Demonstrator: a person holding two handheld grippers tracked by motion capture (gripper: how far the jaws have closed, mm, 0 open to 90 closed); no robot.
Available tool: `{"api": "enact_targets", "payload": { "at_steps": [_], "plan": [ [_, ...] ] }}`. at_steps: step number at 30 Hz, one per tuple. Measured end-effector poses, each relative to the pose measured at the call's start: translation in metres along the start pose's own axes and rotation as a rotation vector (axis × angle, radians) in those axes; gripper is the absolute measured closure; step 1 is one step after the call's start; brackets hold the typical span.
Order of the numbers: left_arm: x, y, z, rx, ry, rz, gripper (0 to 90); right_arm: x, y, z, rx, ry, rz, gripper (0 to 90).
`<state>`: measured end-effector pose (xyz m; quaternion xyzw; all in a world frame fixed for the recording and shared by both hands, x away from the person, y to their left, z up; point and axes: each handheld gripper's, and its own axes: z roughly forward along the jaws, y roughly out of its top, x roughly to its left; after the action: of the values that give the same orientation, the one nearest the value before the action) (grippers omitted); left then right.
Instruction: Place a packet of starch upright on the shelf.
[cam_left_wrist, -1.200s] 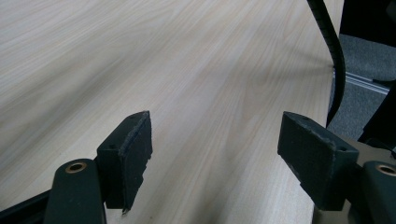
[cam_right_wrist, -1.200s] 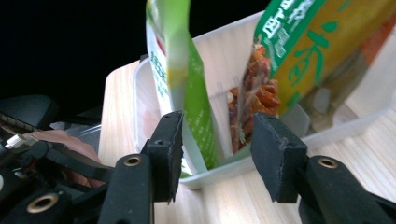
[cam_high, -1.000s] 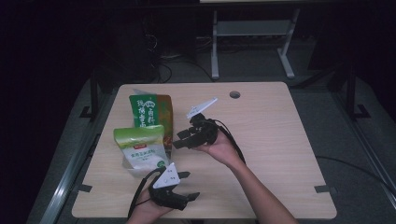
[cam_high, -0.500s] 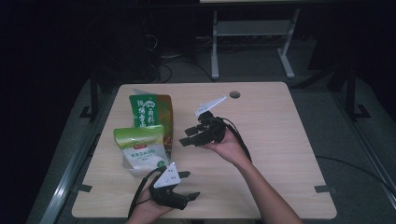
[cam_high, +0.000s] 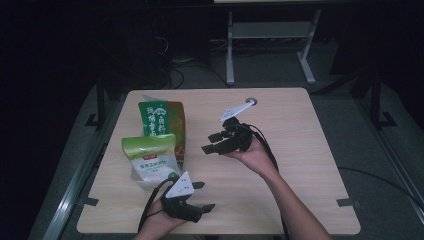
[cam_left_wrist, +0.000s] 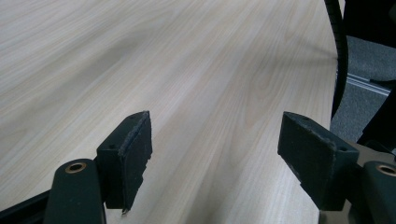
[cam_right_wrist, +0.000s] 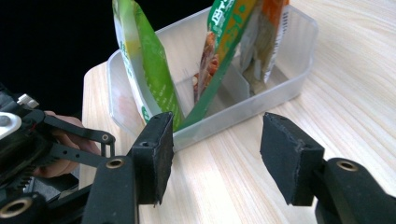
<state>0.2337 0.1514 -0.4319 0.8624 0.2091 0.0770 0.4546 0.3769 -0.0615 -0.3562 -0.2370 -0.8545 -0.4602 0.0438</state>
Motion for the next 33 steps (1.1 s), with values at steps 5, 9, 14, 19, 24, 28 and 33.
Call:
{"api": "enact_targets", "payload": {
  "at_steps": [5,9,14,19,24,28,33],
  "plan": [
    [0.001,0.001,0.001,0.000,-0.001,-0.002,25.9,-0.002,-0.003,-0.008,0.002,-0.022,0.010,42.4],
    [0.002,0.002,0.003,-0.002,-0.005,-0.001,25.9,-0.005,-0.006,-0.014,0.002,-0.035,0.016,41.6],
    [0.003,0.004,0.006,0.001,-0.004,-0.003,25.9,-0.008,-0.010,-0.022,0.006,-0.053,0.018,41.5],
    [0.005,0.006,0.009,0.002,0.000,0.011,26.0,-0.011,-0.014,-0.030,0.006,-0.068,0.024,41.0],
    [0.006,0.007,0.011,0.005,0.000,0.013,25.9,-0.015,-0.021,-0.041,-0.001,-0.089,0.039,39.3],
    [0.007,0.008,0.014,0.002,0.000,0.002,25.9,-0.017,-0.027,-0.047,-0.004,-0.100,0.051,38.9],
    [0.009,0.006,0.014,0.017,0.004,0.009,25.7,-0.020,-0.038,-0.055,-0.010,-0.122,0.059,38.2]
  ]
}}
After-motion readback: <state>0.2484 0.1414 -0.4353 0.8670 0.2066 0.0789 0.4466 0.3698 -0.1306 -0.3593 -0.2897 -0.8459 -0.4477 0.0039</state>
